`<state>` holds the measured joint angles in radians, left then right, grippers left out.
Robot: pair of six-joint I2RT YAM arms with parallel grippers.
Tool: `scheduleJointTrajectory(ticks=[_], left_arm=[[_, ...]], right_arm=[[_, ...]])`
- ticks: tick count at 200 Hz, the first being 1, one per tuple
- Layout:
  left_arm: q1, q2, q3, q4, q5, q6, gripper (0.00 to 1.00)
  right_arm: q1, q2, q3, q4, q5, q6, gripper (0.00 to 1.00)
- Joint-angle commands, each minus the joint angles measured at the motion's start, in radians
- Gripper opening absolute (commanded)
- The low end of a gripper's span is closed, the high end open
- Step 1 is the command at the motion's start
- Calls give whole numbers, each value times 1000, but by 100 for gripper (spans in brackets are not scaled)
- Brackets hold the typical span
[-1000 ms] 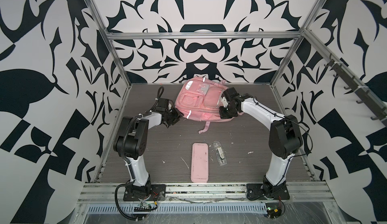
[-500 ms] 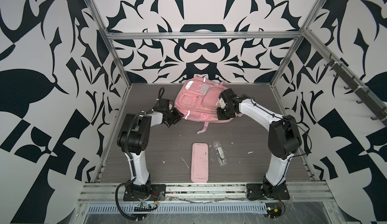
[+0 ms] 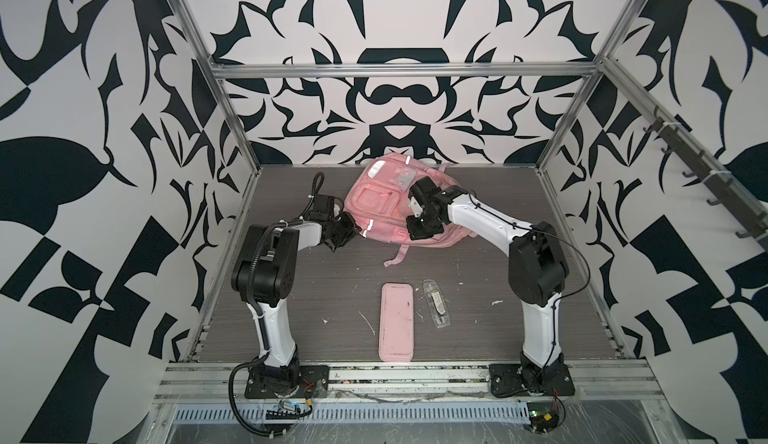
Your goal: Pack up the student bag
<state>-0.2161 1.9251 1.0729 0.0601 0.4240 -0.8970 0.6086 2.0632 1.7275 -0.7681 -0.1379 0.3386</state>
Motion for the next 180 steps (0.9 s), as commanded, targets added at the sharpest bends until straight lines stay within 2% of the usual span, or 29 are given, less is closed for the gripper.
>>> scheduleJointTrajectory(ticks=[1, 64, 87, 108, 148, 166, 180], left_arm=[[-5, -45, -20, -31, 17, 0, 3], [25, -107, -87, -36, 1, 8, 4], [36, -126, -111, -37, -4, 13, 5], [43, -125, -112, -40, 4, 19, 14], [44, -135, -95, -73, 7, 43, 38], [44, -156, -94, -100, -3, 62, 46], [44, -172, -99, -115, -1, 72, 52]], right_arm=[[49, 30, 138, 3, -39, 5, 0], [78, 215, 404, -50, -88, 15, 0], [80, 231, 419, -56, -95, 17, 0], [80, 199, 366, -30, -95, 19, 0], [79, 88, 216, 6, -86, 19, 30], [80, 18, 129, 35, -83, 21, 40], [80, -35, 60, 52, -76, 29, 42]])
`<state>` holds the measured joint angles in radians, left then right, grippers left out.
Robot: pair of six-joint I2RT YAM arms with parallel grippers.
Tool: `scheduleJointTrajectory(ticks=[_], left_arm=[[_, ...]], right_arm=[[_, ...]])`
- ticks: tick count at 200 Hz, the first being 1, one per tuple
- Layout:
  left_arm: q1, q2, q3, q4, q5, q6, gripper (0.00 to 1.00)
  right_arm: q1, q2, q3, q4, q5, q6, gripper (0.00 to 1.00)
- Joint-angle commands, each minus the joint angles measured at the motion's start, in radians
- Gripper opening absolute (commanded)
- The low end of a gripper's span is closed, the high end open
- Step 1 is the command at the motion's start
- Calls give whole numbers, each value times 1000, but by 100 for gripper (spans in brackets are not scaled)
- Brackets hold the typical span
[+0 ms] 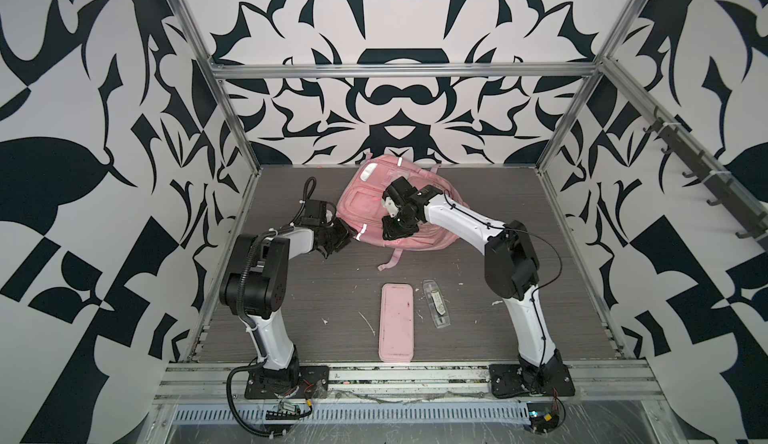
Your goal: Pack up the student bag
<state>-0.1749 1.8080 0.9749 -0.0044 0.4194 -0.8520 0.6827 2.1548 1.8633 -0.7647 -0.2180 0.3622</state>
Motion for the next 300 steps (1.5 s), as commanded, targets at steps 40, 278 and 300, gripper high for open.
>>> scheduleJointTrajectory(ticks=[40, 278, 300], left_arm=[[2, -121, -29, -116, 3, 77, 55], [-375, -416, -421, -129, 199, 252, 63], [-397, -412, -444, -110, 214, 250, 62]], right_arm=[[5, -281, -306, 119, 6, 33, 42], [83, -647, -1050, 464, -290, 343, 52], [96, -643, -1071, 495, -298, 354, 54]])
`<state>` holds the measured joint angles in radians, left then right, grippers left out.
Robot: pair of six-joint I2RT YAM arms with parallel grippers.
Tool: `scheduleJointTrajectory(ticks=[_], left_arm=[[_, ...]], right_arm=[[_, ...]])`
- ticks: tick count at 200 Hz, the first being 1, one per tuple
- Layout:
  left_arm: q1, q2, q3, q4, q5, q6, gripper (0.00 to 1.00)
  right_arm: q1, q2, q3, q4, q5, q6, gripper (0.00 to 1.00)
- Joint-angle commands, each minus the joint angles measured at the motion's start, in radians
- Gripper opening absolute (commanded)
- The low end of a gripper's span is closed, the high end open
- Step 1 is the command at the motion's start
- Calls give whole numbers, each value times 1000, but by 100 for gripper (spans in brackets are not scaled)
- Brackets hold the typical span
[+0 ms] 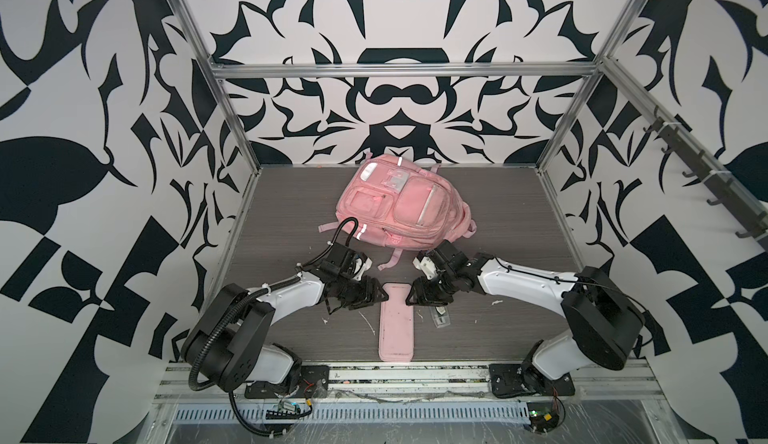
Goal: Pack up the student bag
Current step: 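Lower both grippers onto the pink pencil case and close on it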
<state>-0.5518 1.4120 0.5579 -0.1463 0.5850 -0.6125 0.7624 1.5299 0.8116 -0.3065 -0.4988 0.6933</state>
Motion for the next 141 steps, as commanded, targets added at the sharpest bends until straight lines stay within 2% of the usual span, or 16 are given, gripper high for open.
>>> scheduleJointTrajectory(ticks=[1, 98, 141], left_arm=[[-20, -16, -28, 34, 50, 9, 62], [-28, -6, -125, 130, 95, -46, 51], [-29, -7, -144, 131, 84, -52, 40]], right_arm=[[17, -18, -20, 38, -18, 23, 54], [43, 70, -37, 146, -43, 81, 55], [43, 84, -41, 160, -40, 86, 55]])
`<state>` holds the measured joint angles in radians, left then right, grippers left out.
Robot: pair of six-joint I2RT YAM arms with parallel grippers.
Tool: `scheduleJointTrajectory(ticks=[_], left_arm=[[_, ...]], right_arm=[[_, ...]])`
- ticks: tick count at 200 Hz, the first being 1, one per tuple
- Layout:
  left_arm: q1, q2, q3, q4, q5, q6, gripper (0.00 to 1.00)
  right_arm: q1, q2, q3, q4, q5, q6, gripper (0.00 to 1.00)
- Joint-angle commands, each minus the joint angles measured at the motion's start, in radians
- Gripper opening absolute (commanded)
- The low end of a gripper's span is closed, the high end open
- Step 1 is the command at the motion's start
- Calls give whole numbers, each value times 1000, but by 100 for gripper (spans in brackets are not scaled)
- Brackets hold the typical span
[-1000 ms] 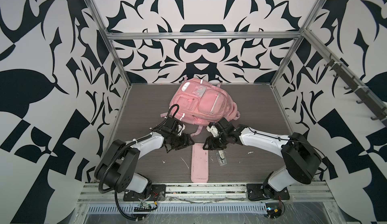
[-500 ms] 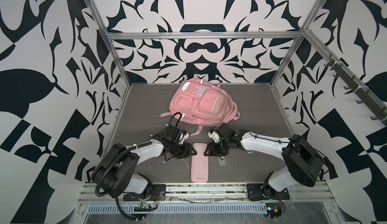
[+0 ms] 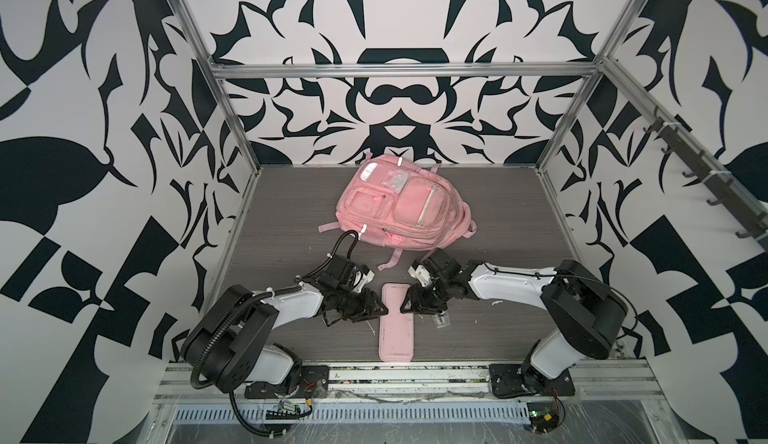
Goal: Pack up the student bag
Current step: 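Lower both grippers onto the pink pencil case and close on it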
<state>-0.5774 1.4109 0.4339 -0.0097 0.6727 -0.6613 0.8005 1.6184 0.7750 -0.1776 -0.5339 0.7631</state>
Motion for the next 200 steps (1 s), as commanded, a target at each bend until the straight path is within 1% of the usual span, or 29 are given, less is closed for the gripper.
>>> scheduleJointTrajectory(ticks=[1, 31, 47, 68, 97, 131, 160, 200], left_arm=[[-4, -6, -20, -6, -4, -4, 40], [-4, -7, -24, 0, -14, -9, 35], [-3, -4, -29, 13, -19, -27, 34], [-4, 11, -45, 71, -3, -69, 33], [-3, 26, -47, 95, 1, -85, 31], [-2, 55, -55, 139, 6, -117, 31], [3, 89, -68, 200, 20, -152, 31], [17, 95, -77, 229, 27, -170, 33]], right_arm=[[5, -5, -6, 31, -5, 16, 55], [5, 7, -10, 58, -9, 23, 55], [5, 14, -8, 81, -19, 32, 55], [4, 17, -1, 103, -30, 41, 55], [4, 17, 13, 134, -43, 47, 55], [4, 14, 2, 207, -77, 74, 55], [5, 4, -17, 303, -124, 96, 55], [5, -2, -23, 343, -156, 101, 55]])
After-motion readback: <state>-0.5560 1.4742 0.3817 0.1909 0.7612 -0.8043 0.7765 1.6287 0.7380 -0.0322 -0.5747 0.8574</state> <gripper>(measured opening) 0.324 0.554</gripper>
